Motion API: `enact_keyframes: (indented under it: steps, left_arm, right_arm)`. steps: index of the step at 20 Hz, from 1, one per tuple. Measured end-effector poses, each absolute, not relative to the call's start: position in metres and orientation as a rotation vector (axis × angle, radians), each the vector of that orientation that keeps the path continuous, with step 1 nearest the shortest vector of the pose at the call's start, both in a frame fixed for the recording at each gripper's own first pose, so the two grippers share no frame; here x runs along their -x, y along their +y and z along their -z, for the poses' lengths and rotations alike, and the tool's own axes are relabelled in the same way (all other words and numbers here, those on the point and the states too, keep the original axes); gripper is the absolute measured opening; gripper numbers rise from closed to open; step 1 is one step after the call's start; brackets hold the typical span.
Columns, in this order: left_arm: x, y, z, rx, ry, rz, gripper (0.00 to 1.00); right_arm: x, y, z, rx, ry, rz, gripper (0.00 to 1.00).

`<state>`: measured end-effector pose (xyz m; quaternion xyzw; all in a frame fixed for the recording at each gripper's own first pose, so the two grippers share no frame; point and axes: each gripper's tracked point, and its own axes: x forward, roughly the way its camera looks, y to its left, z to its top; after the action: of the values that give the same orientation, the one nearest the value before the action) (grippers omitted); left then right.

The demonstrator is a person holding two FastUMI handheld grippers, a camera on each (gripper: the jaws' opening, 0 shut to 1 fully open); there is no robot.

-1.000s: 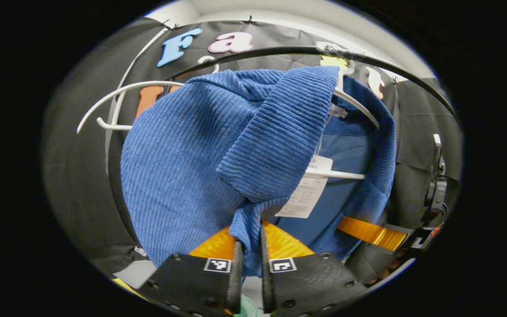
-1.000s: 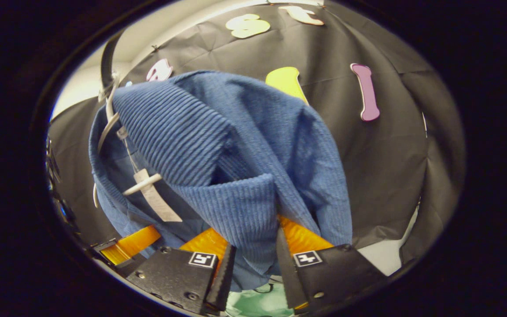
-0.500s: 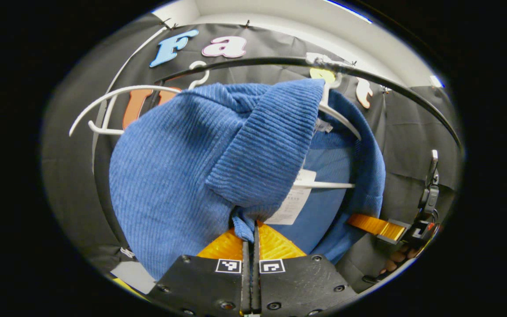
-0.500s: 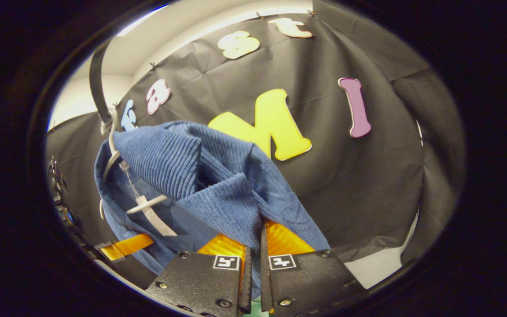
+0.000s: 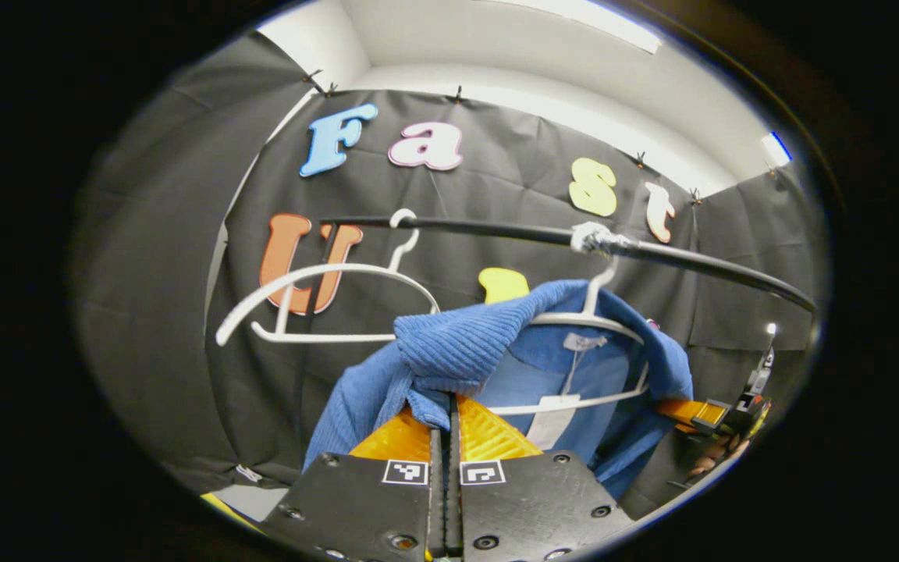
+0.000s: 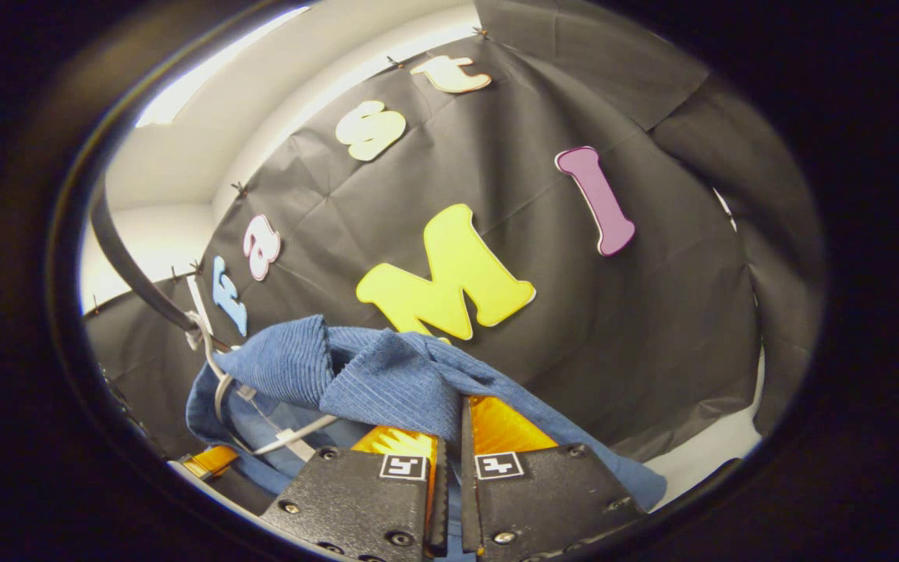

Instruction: Grasp the clothes on the hanger with both hands and then place them into the laundry hamper below.

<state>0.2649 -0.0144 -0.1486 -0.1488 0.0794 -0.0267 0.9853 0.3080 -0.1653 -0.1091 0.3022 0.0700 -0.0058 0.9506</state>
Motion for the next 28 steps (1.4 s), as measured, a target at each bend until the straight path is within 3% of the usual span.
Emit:
enact_keyframes:
  steps: [5,6,15,16,27,28]
  left_arm:
    - [-0.262,0.005,0.127,0.276,0.129,0.019,0.01]
    - [-0.264,0.009,0.124,0.261,0.133,0.011,0.07]
    - [-0.273,0.034,0.094,0.126,0.132,0.021,0.07]
    - [-0.274,0.037,0.091,0.137,0.134,0.029,0.01]
    - [-0.299,0.073,0.095,0.295,0.222,0.09,0.01]
    - [-0.302,0.076,0.098,0.305,0.237,0.104,0.06]
  right_arm:
    - [-0.32,-0.172,0.092,-0.639,0.134,0.003,0.1]
    - [-0.322,-0.172,0.085,-0.637,0.125,-0.005,0.1]
    - [-0.355,-0.175,0.046,-0.581,0.093,-0.063,0.1]
    - [-0.359,-0.174,0.045,-0.568,0.099,-0.071,0.1]
    - [-0.423,-0.136,0.067,-0.571,0.234,-0.313,0.1]
    - [-0.427,-0.134,0.076,-0.586,0.263,-0.331,0.09]
